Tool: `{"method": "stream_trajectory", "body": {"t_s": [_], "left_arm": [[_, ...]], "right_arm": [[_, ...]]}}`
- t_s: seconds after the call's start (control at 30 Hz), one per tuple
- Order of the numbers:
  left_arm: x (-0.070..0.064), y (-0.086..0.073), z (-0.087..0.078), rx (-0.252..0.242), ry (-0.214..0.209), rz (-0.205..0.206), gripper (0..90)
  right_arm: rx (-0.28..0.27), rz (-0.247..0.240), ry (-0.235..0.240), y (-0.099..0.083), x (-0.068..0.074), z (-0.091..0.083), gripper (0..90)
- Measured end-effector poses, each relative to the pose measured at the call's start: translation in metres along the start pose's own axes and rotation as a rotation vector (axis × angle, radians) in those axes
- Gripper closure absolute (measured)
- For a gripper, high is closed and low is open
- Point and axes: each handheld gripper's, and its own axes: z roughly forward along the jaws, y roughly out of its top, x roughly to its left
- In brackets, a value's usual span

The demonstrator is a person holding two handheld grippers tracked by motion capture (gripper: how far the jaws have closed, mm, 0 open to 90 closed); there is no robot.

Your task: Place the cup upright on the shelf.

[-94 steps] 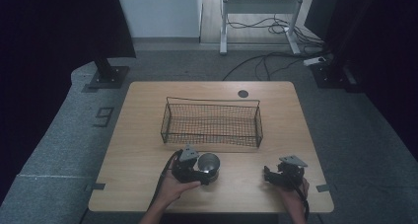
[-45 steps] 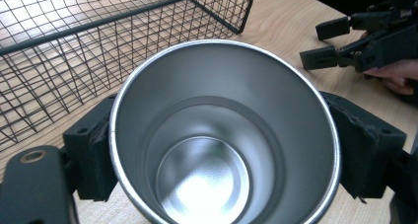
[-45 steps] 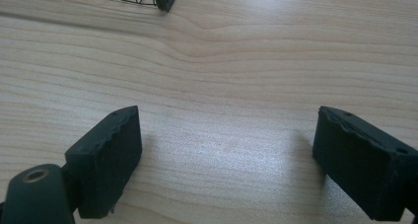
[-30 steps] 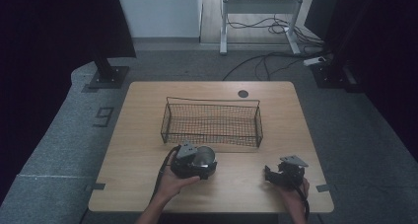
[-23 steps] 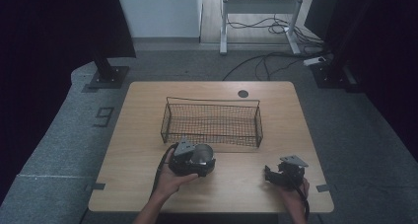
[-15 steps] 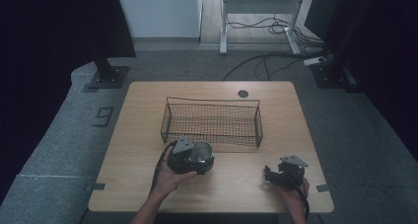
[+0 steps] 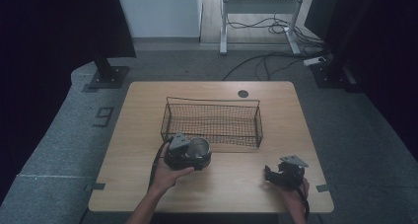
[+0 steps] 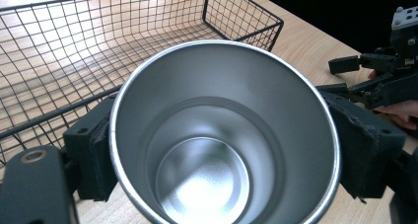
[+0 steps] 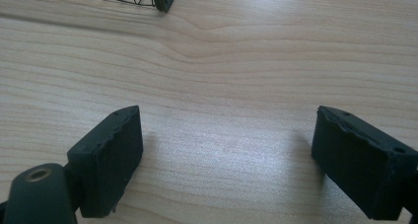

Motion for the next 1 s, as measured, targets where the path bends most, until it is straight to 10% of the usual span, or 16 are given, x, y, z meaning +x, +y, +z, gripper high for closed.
{"method": "stream_trajectory", "body": {"t_s": [1.0], "left_arm": [[0.011, 0.02, -0.007, -0.013, 0.014, -0.002, 14.2]], "right_arm": [[0.0, 0.0, 0.0, 0.0, 0.0, 0.0, 12.1]]}}
